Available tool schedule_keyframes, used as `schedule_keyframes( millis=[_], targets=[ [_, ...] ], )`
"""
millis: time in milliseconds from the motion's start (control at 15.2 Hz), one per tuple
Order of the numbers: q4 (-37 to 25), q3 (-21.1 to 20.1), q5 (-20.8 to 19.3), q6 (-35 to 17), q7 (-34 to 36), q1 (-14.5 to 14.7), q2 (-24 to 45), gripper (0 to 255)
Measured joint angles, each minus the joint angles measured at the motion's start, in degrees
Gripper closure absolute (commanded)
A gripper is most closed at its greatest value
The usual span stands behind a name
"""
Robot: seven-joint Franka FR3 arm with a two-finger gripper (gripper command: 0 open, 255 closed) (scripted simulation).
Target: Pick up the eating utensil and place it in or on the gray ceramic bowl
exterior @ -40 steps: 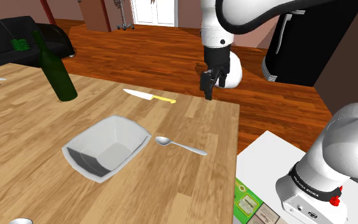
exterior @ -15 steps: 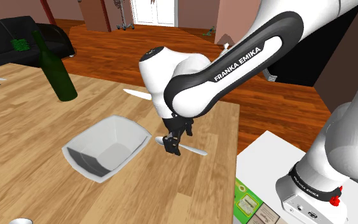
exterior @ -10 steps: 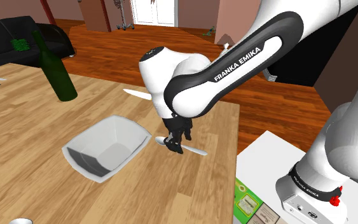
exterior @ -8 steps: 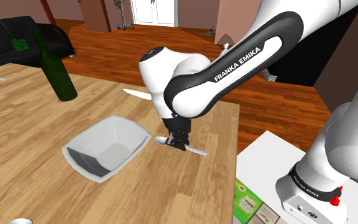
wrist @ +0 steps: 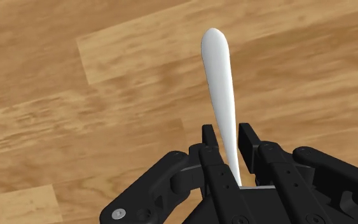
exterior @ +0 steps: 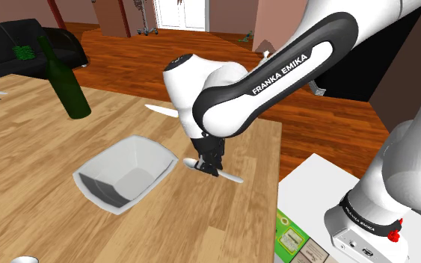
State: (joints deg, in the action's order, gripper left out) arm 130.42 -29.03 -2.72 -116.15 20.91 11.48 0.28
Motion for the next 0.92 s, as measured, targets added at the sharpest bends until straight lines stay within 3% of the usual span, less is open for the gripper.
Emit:
schedule_keyframes(
  millis=[924],
  targets=[
    [-5.17,0.53,2.73,10.13,-2.68,-0.18,-5.76,255]
  ],
)
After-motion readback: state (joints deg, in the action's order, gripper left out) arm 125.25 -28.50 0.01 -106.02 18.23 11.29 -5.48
